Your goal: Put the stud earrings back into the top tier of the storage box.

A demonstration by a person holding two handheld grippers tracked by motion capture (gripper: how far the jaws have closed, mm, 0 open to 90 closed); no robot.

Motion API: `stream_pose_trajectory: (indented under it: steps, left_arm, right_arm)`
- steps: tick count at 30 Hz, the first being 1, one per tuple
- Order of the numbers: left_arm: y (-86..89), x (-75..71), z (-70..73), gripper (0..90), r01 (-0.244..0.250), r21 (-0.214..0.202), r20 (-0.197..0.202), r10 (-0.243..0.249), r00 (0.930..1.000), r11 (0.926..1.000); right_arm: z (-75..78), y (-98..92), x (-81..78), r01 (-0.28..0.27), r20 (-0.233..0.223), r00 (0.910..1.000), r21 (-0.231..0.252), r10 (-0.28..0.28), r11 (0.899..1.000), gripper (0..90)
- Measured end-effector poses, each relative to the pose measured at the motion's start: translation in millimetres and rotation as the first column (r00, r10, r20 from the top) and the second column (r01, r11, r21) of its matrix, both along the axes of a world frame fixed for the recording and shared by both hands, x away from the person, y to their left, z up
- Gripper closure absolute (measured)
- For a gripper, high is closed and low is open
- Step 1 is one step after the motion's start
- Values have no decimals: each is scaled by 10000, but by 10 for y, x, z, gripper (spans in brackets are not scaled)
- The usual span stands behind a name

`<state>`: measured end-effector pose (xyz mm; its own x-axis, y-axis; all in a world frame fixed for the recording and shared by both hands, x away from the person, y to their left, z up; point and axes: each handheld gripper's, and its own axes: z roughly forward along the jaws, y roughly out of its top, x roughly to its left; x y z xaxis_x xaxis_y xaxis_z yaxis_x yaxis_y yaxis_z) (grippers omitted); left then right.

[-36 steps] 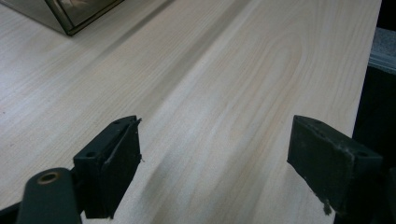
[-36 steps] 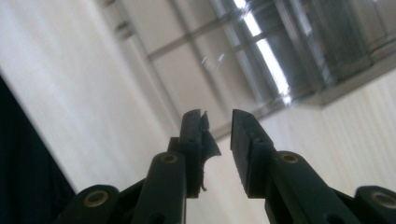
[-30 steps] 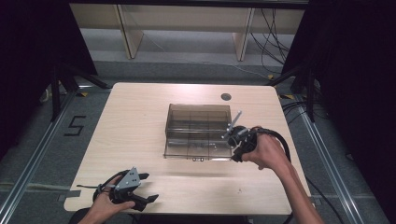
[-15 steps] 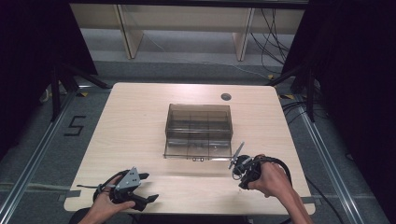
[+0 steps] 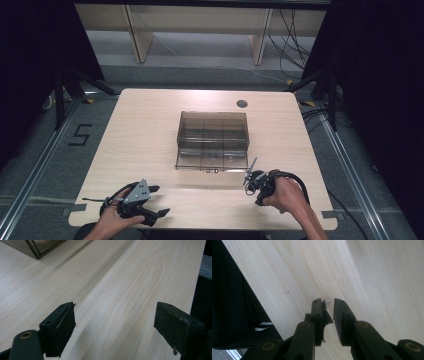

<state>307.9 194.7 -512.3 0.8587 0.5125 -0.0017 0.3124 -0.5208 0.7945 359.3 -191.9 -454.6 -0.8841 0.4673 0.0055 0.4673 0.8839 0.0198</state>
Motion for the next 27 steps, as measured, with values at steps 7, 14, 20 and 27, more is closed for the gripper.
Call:
stream_pose_trajectory:
  steps: [7,14,20,27]
  left_arm:
    - [0,-6,-3,167,-148,-81,-23,148,9999,9999]
    - [0,-5,-5,167,-179,-97,-14,179,9998,9998]
    - [4,2,0,167,-74,-113,-38,74,10000,9999]
    - [-2,-5,-7,166,-166,-149,-40,165,9999,9998]
  right_arm:
    - [-94,13,31,64,-178,9998,-175,-68,9998,804]
    - [-174,54,61,63,-333,9994,-369,-75,9993,826]
    - [-196,88,73,47,-551,9984,-588,-80,9983,861]
    - [-175,72,90,-97,-575,9983,-522,67,9986,868]
